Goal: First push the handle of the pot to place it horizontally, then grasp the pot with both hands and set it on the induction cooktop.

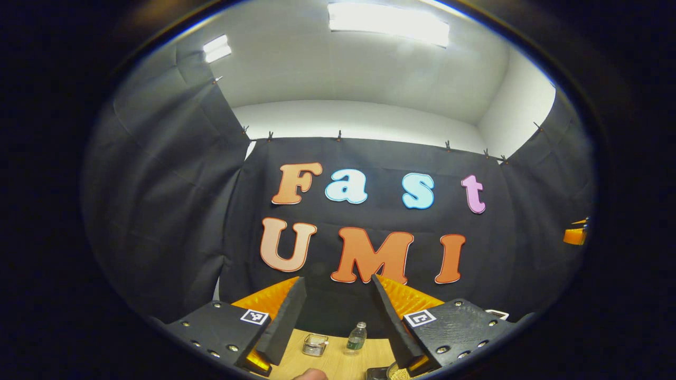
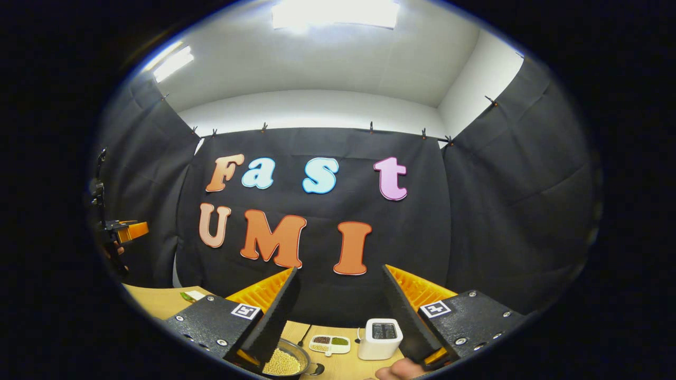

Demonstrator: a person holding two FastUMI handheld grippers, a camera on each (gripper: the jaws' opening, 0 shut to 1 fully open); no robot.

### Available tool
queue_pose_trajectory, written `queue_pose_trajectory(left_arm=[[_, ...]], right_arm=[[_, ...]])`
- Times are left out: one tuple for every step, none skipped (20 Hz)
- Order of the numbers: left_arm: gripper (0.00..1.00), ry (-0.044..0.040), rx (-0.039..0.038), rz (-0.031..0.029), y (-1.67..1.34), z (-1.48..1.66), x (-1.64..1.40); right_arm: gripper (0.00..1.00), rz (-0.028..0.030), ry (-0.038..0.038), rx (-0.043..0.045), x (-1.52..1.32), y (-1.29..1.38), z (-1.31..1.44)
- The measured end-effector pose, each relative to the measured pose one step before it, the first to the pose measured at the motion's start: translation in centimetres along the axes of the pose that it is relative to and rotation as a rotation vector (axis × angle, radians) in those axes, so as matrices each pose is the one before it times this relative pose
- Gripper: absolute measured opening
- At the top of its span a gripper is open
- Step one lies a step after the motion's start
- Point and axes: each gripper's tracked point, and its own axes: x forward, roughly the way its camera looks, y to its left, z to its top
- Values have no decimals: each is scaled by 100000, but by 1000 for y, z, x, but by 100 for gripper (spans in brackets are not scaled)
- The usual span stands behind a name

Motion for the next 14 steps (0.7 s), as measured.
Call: queue_pose_trajectory(left_arm=[[77,-347,-255,-899,-225,148,55],[76,-306,67,-1305,-300,245,15],[76,-421,68,-950,-466,212,178],[76,473,151,-1037,-639,94,-82],[77,773,-324,-968,-436,-44,162],[76,1022,-680,-1085,-493,3,-100],[76,671,-550,-662,-244,-3,69],[78,65,2,-3,215,294,-58],[78,-1152,396,682,291,462,-113],[76,-1553,482,878,374,580,-238],[76,-1871,336,770,229,407,-240],[76,-1685,98,717,166,380,-330],[76,-1487,52,942,137,178,-227],[76,-894,373,1039,151,258,-339]], right_arm=[[91,-64,-557,-220,-144,-134,428],[94,418,-716,-195,-104,-126,436],[94,404,-1278,-467,15,-59,485],[94,126,-1178,-869,-51,-109,452],[95,-159,-673,-1051,67,-57,300],[95,-37,-215,-1161,-56,57,154],[97,-23,-254,-550,256,308,273],[97,677,-725,-370,-1,326,56],[95,610,-757,-66,-167,195,203],[95,755,-574,-328,-122,230,200],[97,529,-323,-358,162,378,-76],[95,426,-17,-207,59,257,-65],[95,585,144,-34,-7,284,-171],[95,757,139,-198,-60,248,-175]])
